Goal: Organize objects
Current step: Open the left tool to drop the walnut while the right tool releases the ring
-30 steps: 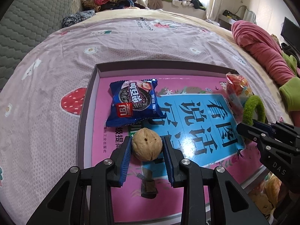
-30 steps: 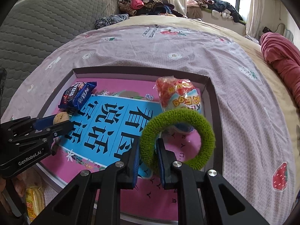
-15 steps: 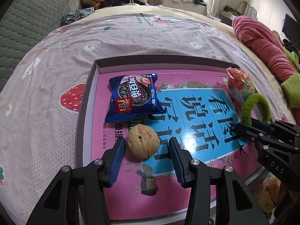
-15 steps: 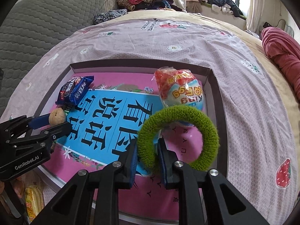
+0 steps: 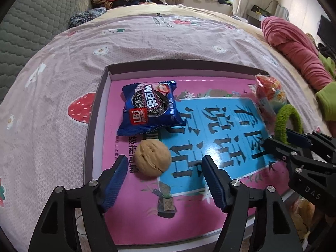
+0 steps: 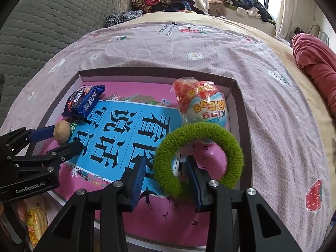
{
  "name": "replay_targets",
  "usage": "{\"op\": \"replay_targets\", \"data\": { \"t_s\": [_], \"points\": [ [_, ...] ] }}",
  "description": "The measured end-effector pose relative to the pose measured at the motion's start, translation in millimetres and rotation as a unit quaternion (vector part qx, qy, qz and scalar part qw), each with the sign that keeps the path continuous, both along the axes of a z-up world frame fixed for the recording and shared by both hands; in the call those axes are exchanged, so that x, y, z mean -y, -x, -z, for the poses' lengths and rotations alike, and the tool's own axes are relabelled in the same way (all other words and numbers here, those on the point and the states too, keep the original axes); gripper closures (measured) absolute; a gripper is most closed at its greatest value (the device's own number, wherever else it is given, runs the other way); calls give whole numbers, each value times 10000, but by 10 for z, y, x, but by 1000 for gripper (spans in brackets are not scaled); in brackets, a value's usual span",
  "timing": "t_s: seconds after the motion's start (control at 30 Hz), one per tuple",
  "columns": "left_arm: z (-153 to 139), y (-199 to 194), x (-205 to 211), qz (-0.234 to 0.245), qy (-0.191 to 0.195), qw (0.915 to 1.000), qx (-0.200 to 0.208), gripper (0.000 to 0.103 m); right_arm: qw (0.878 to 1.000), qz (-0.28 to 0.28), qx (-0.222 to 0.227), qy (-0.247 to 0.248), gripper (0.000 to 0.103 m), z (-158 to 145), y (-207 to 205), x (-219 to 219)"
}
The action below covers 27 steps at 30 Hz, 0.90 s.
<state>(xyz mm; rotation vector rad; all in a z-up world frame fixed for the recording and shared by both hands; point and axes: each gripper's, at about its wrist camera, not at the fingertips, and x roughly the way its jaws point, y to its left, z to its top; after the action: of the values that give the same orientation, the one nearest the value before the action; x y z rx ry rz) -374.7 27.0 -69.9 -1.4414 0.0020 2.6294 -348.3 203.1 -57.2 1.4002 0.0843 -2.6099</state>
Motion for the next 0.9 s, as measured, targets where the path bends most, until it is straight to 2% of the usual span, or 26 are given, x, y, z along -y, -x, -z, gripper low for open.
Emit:
{"op": "replay_targets", "data": {
  "t_s": [0.2, 0.5, 0.67, 0.8, 0.9],
  "points": [
    [-45, -23, -5, 23, 36, 10000, -24, 25, 10000, 43, -83, 18, 63, -72, -19, -27],
    [-122, -79, -30, 42, 50, 10000, -47, 19, 9997, 68, -234, 30, 49, -194, -59, -48],
    [-130, -93, -26, -16, 120, 9999, -49, 17, 9995, 134, -286, 53, 47, -237, -79, -83],
    [-141, -107, -48, 101, -55, 9999, -17, 15, 9992, 155, -369, 52, 42, -291, -103, -103],
    [-176, -138, -85, 141, 0, 9999, -64, 13, 9987, 211, -448, 75, 40, -345, -122, -133]
  ]
}}
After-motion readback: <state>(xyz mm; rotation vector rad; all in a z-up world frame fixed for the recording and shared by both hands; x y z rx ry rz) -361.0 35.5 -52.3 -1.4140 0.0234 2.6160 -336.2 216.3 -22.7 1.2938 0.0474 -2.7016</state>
